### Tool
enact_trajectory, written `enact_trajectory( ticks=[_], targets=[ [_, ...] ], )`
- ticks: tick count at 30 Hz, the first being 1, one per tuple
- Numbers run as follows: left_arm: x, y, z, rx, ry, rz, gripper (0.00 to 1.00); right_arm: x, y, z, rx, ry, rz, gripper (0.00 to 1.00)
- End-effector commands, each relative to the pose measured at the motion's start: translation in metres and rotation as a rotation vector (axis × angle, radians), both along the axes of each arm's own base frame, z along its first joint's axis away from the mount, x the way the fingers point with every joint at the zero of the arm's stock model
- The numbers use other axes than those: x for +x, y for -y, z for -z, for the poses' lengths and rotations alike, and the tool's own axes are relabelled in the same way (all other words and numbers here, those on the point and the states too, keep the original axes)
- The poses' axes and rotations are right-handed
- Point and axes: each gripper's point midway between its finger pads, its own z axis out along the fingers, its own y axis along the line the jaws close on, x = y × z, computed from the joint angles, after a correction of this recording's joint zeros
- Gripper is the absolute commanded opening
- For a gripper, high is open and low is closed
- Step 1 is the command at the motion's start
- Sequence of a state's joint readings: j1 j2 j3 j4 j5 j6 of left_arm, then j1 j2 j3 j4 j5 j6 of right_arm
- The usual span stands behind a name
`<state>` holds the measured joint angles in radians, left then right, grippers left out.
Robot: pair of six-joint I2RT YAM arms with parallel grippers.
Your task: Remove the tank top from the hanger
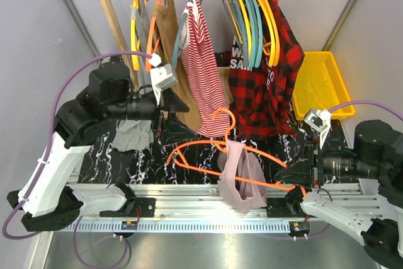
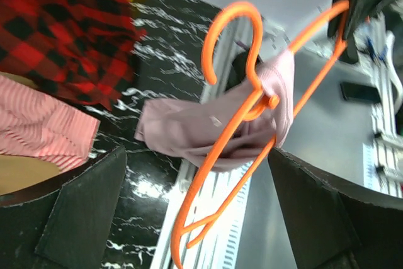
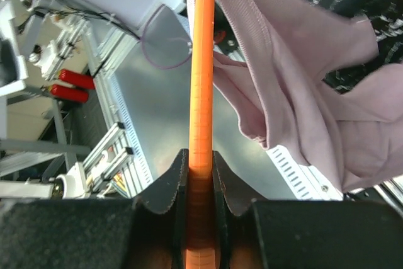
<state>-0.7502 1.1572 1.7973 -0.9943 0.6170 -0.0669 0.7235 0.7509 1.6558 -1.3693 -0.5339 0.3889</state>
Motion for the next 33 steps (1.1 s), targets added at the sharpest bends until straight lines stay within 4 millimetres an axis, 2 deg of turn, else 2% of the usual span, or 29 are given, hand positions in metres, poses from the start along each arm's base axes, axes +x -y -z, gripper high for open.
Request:
enact_trajectory(
  ticks=[1,2,5,9,12,13,15,16,17,18,22,23,24,25,26,27,28,29,30,31,33],
  targets=[
    [-0.030,0.005,0.010,-0.011,-0.016,0.190,0.99,-0.017,-0.009,-0.043,0.168,0.134,-0.131,0.00],
    [-0.032,0.006,0.018,0.001,-0.040,0.204,0.99,-0.020,-0.012,-0.046,0.183,0.127,-0.164,0.00],
    [-0.047,0.012,0.027,-0.006,-0.093,0.296,0.99,-0.019,-0.021,-0.048,0.200,0.115,-0.206,0.00],
    [-0.087,0.018,0.015,-0.069,-0.210,0.523,0.99,-0.010,-0.031,-0.048,0.203,0.113,-0.223,0.00],
    [-0.102,0.014,0.005,-0.100,-0.223,0.604,0.97,-0.001,-0.035,-0.049,0.200,0.135,-0.204,0.00],
    [-0.107,0.011,0.003,-0.110,-0.217,0.624,0.84,0.002,-0.036,-0.050,0.200,0.136,-0.198,0.00],
    [-0.111,0.007,0.003,-0.113,-0.224,0.643,0.65,0.010,-0.037,-0.050,0.190,0.152,-0.154,0.00],
    [-0.112,0.006,0.007,-0.104,-0.233,0.640,0.45,0.014,-0.036,-0.048,0.182,0.153,-0.135,0.00],
    [-0.112,0.005,0.011,-0.092,-0.247,0.639,0.20,0.022,-0.036,-0.045,0.165,0.160,-0.093,0.09],
    [-0.106,0.007,0.018,-0.068,-0.237,0.599,0.00,0.026,-0.034,-0.043,0.156,0.155,-0.065,0.10],
    [-0.100,0.005,0.041,0.013,-0.290,0.529,0.00,0.037,-0.026,-0.034,0.135,0.162,0.035,0.08],
    [-0.098,0.005,0.045,0.029,-0.291,0.509,0.00,0.045,-0.023,-0.032,0.122,0.169,0.085,0.41],
    [-0.088,0.007,0.052,0.062,-0.277,0.442,0.00,0.050,-0.019,-0.030,0.112,0.175,0.128,0.59],
    [-0.082,0.006,0.058,0.094,-0.284,0.397,0.00,0.056,-0.013,-0.028,0.101,0.167,0.187,0.73],
    [-0.075,0.006,0.058,0.109,-0.269,0.351,0.00,0.075,0.000,-0.025,0.061,0.186,0.322,0.91],
    [-0.059,0.007,0.066,0.150,-0.249,0.257,0.00,0.084,0.012,-0.014,0.009,0.168,0.410,0.99],
    [-0.050,0.007,0.064,0.157,-0.231,0.204,0.00,0.094,0.023,-0.008,-0.025,0.144,0.508,1.00],
    [-0.042,0.008,0.064,0.165,-0.222,0.156,0.00,0.111,0.046,-0.003,-0.082,0.162,0.667,1.00],
    [-0.030,0.008,0.065,0.175,-0.219,0.081,0.00,0.111,0.056,0.007,-0.130,0.141,0.709,1.00],
    [-0.021,0.012,0.064,0.171,-0.219,0.038,0.00,0.113,0.058,0.010,-0.143,0.132,0.728,1.00],
    [-0.002,0.021,0.067,0.185,-0.258,-0.055,0.00,0.111,0.042,0.013,-0.124,0.116,0.651,1.00]
  ],
)
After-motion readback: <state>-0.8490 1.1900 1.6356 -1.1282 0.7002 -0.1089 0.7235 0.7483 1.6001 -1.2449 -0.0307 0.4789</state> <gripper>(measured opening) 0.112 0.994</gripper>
